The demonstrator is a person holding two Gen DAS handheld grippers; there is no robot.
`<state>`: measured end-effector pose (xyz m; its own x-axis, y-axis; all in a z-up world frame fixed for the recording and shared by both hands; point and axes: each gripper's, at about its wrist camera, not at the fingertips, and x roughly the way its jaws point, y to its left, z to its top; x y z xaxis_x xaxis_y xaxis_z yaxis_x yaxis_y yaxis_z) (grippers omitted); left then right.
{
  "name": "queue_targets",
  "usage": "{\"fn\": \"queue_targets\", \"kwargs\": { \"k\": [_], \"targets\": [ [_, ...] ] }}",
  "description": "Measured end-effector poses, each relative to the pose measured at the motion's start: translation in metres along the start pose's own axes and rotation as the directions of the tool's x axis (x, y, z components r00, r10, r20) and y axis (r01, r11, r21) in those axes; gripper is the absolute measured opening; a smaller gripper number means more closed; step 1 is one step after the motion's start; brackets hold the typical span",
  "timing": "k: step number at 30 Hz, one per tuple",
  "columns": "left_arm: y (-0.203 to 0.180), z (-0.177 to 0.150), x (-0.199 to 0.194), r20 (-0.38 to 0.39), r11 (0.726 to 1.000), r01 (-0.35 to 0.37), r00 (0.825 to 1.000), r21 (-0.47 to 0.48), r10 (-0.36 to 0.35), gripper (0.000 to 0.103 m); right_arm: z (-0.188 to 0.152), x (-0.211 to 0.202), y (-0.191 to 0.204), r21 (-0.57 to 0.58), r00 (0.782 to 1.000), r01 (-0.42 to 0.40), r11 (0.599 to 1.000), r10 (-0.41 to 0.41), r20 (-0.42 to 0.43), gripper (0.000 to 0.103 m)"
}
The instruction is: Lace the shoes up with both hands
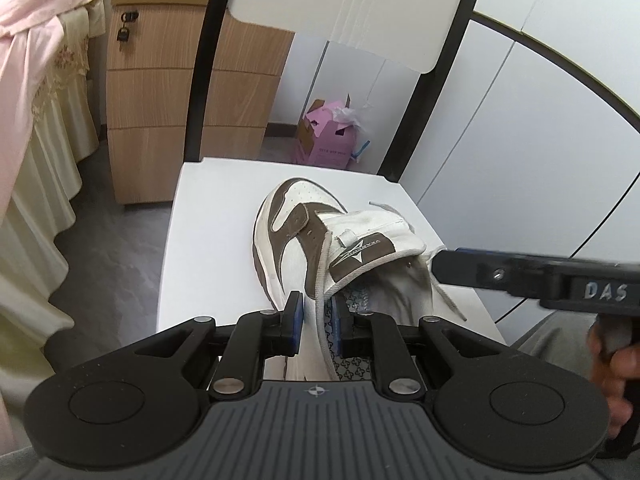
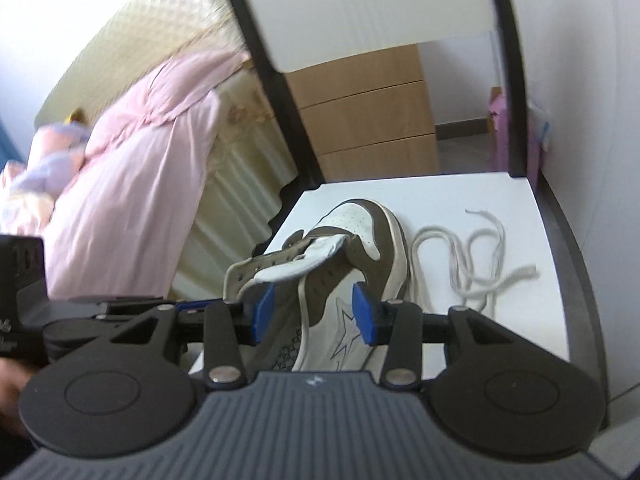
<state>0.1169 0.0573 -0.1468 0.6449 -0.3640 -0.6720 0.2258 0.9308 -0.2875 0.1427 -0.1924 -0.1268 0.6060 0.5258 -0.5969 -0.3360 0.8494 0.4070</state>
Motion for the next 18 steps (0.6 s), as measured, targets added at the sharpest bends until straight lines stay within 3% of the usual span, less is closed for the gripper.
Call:
{"fn": "queue_targets", "kwargs": {
  "k": [5, 15, 16, 18],
  "targets": [
    [-0.009, -0.006, -0.019, 0.07, 0.998, -0.022, 0.997, 0.055, 0.018, 0.019, -0.022, 0.002, -0.002, -0.051, 0.998, 0.005, 0.999, -0.002, 0.065, 0.051],
    [-0.036, -0.015, -0.025, 0.091, 0.971, -0.124, 0.99, 0.202, 0.107, 0.019, -0.025, 0.014, -0.012, -0.095, 0.996, 0.01, 0.995, -0.002, 0.084, 0.051],
    [-0.04, -0.015, -0.026, 0.095, 0.966, -0.125, 0.99, 0.226, 0.106, 0.021, -0.024, 0.016, -0.014, -0.093, 0.997, 0.007, 0.996, 0.001, 0.083, 0.047],
    [-0.049, -0.015, -0.027, 0.101, 0.949, -0.123, 0.99, 0.29, 0.098, 0.043, -0.023, 0.018, -0.019, -0.079, 0.997, -0.024, 0.997, 0.03, 0.077, 0.032]
  ]
}}
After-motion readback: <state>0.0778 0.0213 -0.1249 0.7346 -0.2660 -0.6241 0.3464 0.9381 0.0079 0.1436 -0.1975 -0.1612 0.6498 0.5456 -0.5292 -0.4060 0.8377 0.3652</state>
